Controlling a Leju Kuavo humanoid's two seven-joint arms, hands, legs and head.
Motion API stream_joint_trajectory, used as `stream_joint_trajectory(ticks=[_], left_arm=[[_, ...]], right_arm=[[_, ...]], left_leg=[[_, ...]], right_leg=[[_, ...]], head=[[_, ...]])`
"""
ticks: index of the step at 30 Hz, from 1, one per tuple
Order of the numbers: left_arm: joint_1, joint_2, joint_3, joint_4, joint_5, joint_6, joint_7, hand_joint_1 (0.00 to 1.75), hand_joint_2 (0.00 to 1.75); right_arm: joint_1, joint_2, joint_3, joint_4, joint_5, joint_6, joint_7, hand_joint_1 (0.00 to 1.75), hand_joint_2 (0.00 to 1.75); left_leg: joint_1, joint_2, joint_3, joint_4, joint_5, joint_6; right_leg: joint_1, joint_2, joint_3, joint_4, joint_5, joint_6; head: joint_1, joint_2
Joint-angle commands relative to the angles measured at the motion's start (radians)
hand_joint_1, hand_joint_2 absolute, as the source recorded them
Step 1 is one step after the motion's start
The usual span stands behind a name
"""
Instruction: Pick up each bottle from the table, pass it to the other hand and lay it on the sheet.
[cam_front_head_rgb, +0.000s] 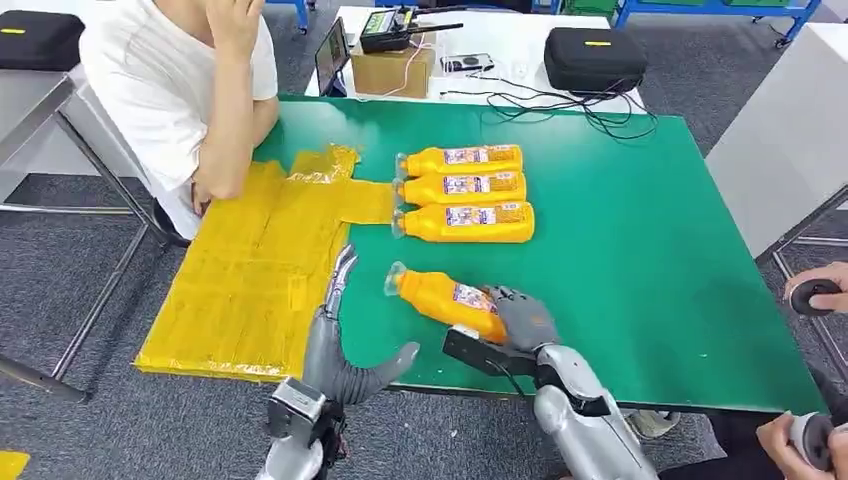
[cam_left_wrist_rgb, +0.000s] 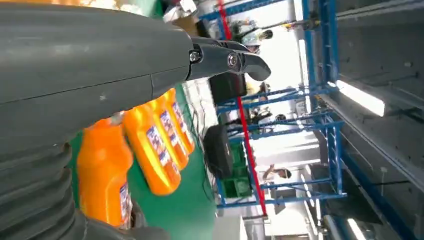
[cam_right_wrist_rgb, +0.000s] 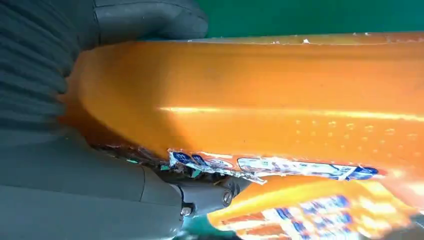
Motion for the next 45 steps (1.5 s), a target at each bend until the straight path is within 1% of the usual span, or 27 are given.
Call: stream_joint_trajectory(ticks=[1, 3, 5, 7, 9, 10, 13, 15, 16, 17, 18, 20, 21, 22, 25, 26, 27, 28, 29, 33, 36, 37, 38, 40, 41, 42, 45], left_arm=[[0.024, -0.029, 0.106, 0.01, 0.252, -0.04, 0.076, 0.0, 1.75], [0.026, -0.025, 0.102, 0.007, 0.255, -0.04, 0.077, 0.0, 1.75], [0.034, -0.029, 0.095, 0.0, 0.346, -0.044, 0.103, 0.0, 1.75], [0.047, -0.025, 0.08, -0.012, 0.417, -0.044, 0.126, 0.0, 1.75], [0.055, -0.022, 0.073, -0.017, 0.422, -0.043, 0.129, 0.0, 1.75], [0.06, -0.01, 0.054, -0.026, 0.446, -0.064, 0.152, 0.0, 1.75], [0.081, 0.022, -0.008, -0.049, 0.444, -0.123, 0.172, 0.0, 1.75], [0.088, 0.049, -0.056, -0.06, 0.414, -0.185, 0.165, 0.0, 1.75], [0.106, 0.091, -0.118, -0.053, 0.362, -0.21, 0.135, 0.0, 1.75], [0.116, 0.114, -0.157, -0.038, 0.33, -0.228, 0.092, 0.0, 1.75], [0.126, 0.12, -0.174, -0.027, 0.321, -0.23, 0.071, 0.0, 1.75], [0.111, 0.132, -0.209, -0.004, 0.314, -0.25, 0.058, 0.0, 1.75], [0.107, 0.132, -0.211, 0.002, 0.314, -0.249, 0.058, 0.0, 1.75], [0.097, 0.13, -0.214, 0.011, 0.322, -0.258, 0.061, 0.0, 1.75], [0.075, 0.119, -0.208, 0.03, 0.349, -0.281, 0.077, 0.0, 1.75], [0.067, 0.116, -0.206, 0.038, 0.364, -0.299, 0.087, 0.0, 1.75], [0.054, 0.1, -0.194, 0.04, 0.372, -0.329, 0.095, 0.0, 1.75], [0.029, 0.078, -0.171, 0.027, 0.374, -0.351, 0.143, 0.0, 1.75], [0.022, 0.066, -0.157, 0.021, 0.378, -0.364, 0.171, 0.0, 1.75], [0.026, 0.057, -0.141, 0.019, 0.37, -0.377, 0.182, 0.0, 1.75], [0.033, 0.047, -0.12, 0.03, 0.407, -0.409, 0.204, 0.0, 1.75], [0.034, 0.044, -0.115, 0.031, 0.411, -0.411, 0.206, 0.0, 1.75], [0.033, 0.042, -0.109, 0.03, 0.412, -0.411, 0.207, 0.0, 1.75], [0.032, 0.04, -0.106, 0.029, 0.414, -0.411, 0.208, 0.0, 1.75], [0.031, 0.04, -0.104, 0.028, 0.415, -0.41, 0.209, 0.0, 1.75], [0.031, 0.04, -0.104, 0.028, 0.415, -0.41, 0.209, 0.0, 1.75], [0.034, 0.034, -0.094, 0.021, 0.414, -0.397, 0.212, 0.0, 1.75]], right_arm=[[0.228, 0.099, -0.121, -0.25, -0.221, -0.147, -0.126, 1.75, 1.75], [0.237, 0.101, -0.117, -0.279, -0.22, -0.145, -0.121, 1.75, 1.75], [0.271, 0.147, -0.168, -0.365, -0.332, -0.214, -0.193, 1.75, 1.75], [0.289, 0.173, -0.196, -0.428, -0.398, -0.282, -0.244, 1.75, 1.75], [0.294, 0.175, -0.198, -0.448, -0.404, -0.289, -0.246, 1.75, 1.75], [0.303, 0.19, -0.217, -0.475, -0.449, -0.326, -0.28, 1.75, 1.75], [0.317, 0.19, -0.228, -0.525, -0.487, -0.353, -0.308, 1.75, 1.75], [0.318, 0.179, -0.22, -0.533, -0.495, -0.338, -0.32, 1.75, 1.75], [0.328, 0.166, -0.207, -0.535, -0.5, -0.307, -0.331, 1.75, 1.75], [0.333, 0.159, -0.196, -0.532, -0.488, -0.292, -0.346, 1.75, 1.75], [0.334, 0.16, -0.189, -0.525, -0.482, -0.288, -0.351, 1.75, 1.75], [0.326, 0.141, -0.144, -0.508, -0.441, -0.253, -0.366, 1.75, 1.75], [0.325, 0.145, -0.141, -0.505, -0.439, -0.253, -0.366, 1.75, 1.75], [0.323, 0.142, -0.124, -0.499, -0.422, -0.249, -0.368, 1.75, 1.75], [0.32, 0.13, -0.043, -0.483, -0.335, -0.232, -0.377, 1.75, 1.75], [0.318, 0.124, -0.009, -0.473, -0.304, -0.23, -0.384, 1.75, 1.75], [0.307, 0.124, 0.024, -0.455, -0.279, -0.228, -0.382, 1.75, 1.75], [0.298, 0.127, 0.05, -0.439, -0.262, -0.235, -0.374, 1.75, 1.75], [0.297, 0.128, 0.072, -0.429, -0.249, -0.237, -0.373, 1.75, 1.75], [0.3, 0.128, 0.093, -0.422, -0.239, -0.257, -0.366, 1.75, 1.75], [0.305, 0.123, 0.13, -0.408, -0.234, -0.243, -0.374, 1.75, 1.75], [0.306, 0.125, 0.142, -0.4, -0.236, -0.242, -0.374, 1.75, 1.75], [0.309, 0.127, 0.162, -0.387, -0.232, -0.242, -0.375, 1.75, 1.75], [0.311, 0.129, 0.171, -0.383, -0.227, -0.246, -0.374, 1.75, 1.75], [0.313, 0.131, 0.176, -0.379, -0.224, -0.251, -0.372, 1.75, 1.75], [0.313, 0.131, 0.176, -0.379, -0.224, -0.251, -0.372, 1.75, 1.75], [0.314, 0.13, 0.203, -0.38, -0.226, -0.254, -0.371, 1.75, 1.75]], left_leg=[[0.001, -0.001, 0.0, -0.001, 0.0, -0.001], [0.001, -0.002, -0.001, -0.001, 0.0, -0.002], [0.001, -0.002, -0.002, -0.001, 0.0, -0.002], [0.001, 0.0, -0.006, 0.0, 0.0, -0.002], [0.001, 0.0, -0.009, 0.001, -0.001, -0.001], [0.001, -0.001, -0.01, 0.001, -0.001, -0.002], [0.002, 0.0, -0.009, 0.001, -0.003, -0.001], [0.001, 0.0, -0.009, 0.001, -0.003, -0.001], [0.001, -0.001, -0.01, 0.0, -0.002, -0.001], [0.0, -0.002, -0.015, 0.0, 0.001, -0.001], [0.0, -0.001, -0.011, -0.002, 0.0, -0.001], [0.0, 0.0, -0.011, -0.003, -0.001, -0.001], [0.0, 0.0, -0.014, -0.003, 0.0, -0.001], [0.0, 0.001, -0.012, -0.002, -0.001, -0.001], [0.0, -0.001, -0.017, -0.001, 0.0, -0.001], [0.001, -0.001, -0.015, -0.001, -0.001, -0.001], [0.001, 0.0, -0.017, -0.001, 0.001, -0.001], [0.001, 0.001, -0.015, -0.002, 0.0, -0.001], [0.001, 0.001, -0.018, -0.001, 0.001, -0.001], [0.001, -0.001, -0.017, -0.001, 0.001, -0.001], [0.001, -0.001, -0.015, -0.001, 0.0, -0.001], [0.001, 0.001, -0.018, -0.001, 0.001, 0.0], [0.001, 0.001, -0.015, -0.001, 0.0, -0.001], [0.001, -0.001, -0.019, -0.001, 0.001, 0.0], [0.001, -0.001, -0.017, -0.001, 0.001, -0.001], [0.001, -0.001, -0.019, -0.001, 0.001, -0.001], [0.001, -0.001, -0.016, -0.001, 0.0, -0.001]], right_leg=[[0.001, -0.001, 0.001, -0.001, 0.0, -0.002], [0.002, -0.002, 0.0, 0.0, -0.001, -0.003], [0.002, -0.002, -0.001, 0.0, -0.002, -0.002], [0.001, -0.001, -0.004, 0.002, -0.002, -0.002], [0.001, 0.0, -0.007, 0.002, -0.002, -0.002], [0.001, -0.001, -0.008, 0.003, -0.003, -0.003], [0.002, -0.002, -0.005, 0.001, -0.004, -0.004], [0.002, -0.002, -0.006, 0.001, -0.005, -0.004], [0.001, -0.003, -0.007, 0.001, -0.004, -0.003], [0.0, -0.002, -0.011, 0.001, -0.001, -0.001], [0.0, -0.002, -0.008, -0.001, -0.003, -0.002], [0.0, -0.001, -0.007, -0.001, -0.003, -0.003], [0.0, -0.001, -0.01, -0.001, -0.001, -0.002], [0.0, 0.0, -0.009, -0.001, -0.002, -0.003], [0.0, -0.002, -0.014, 0.0, -0.001, -0.002], [0.001, -0.002, -0.012, -0.001, -0.002, -0.003], [0.001, -0.001, -0.014, 0.0, -0.001, -0.002], [0.001, 0.0, -0.012, -0.001, -0.001, -0.002], [0.001, 0.0, -0.015, 0.0, -0.001, -0.002], [0.001, -0.003, -0.014, 0.0, -0.002, -0.002], [0.001, -0.002, -0.012, -0.001, -0.002, -0.002], [0.001, -0.001, -0.014, 0.0, -0.001, -0.001], [0.001, 0.0, -0.012, -0.001, -0.002, -0.002], [0.001, -0.002, -0.016, 0.0, -0.001, -0.001], [0.001, -0.002, -0.013, -0.001, -0.001, -0.002], [0.001, -0.002, -0.016, 0.0, -0.001, -0.001], [0.001, -0.003, -0.012, -0.001, -0.002, -0.002]], head=[[-0.001, 0.0], [0.0, 0.0], [0.0, 0.0], [-0.001, 0.0], [0.0, 0.0], [-0.001, 0.0], [0.0, 0.0], [0.0, 0.0], [0.0, 0.0], [-0.001, 0.0], [-0.001, 0.0], [0.0, 0.0], [0.0, 0.0], [-0.001, 0.0], [-0.001, 0.0], [0.0, 0.0], [-0.001, 0.0], [-0.001, 0.0], [0.0, 0.0], [-0.001, 0.0], [0.0, 0.0], [-0.001, 0.0], [-0.001, 0.0], [0.0, 0.0], [-0.001, 0.0], [0.0, 0.0], [0.0, 0.0]])
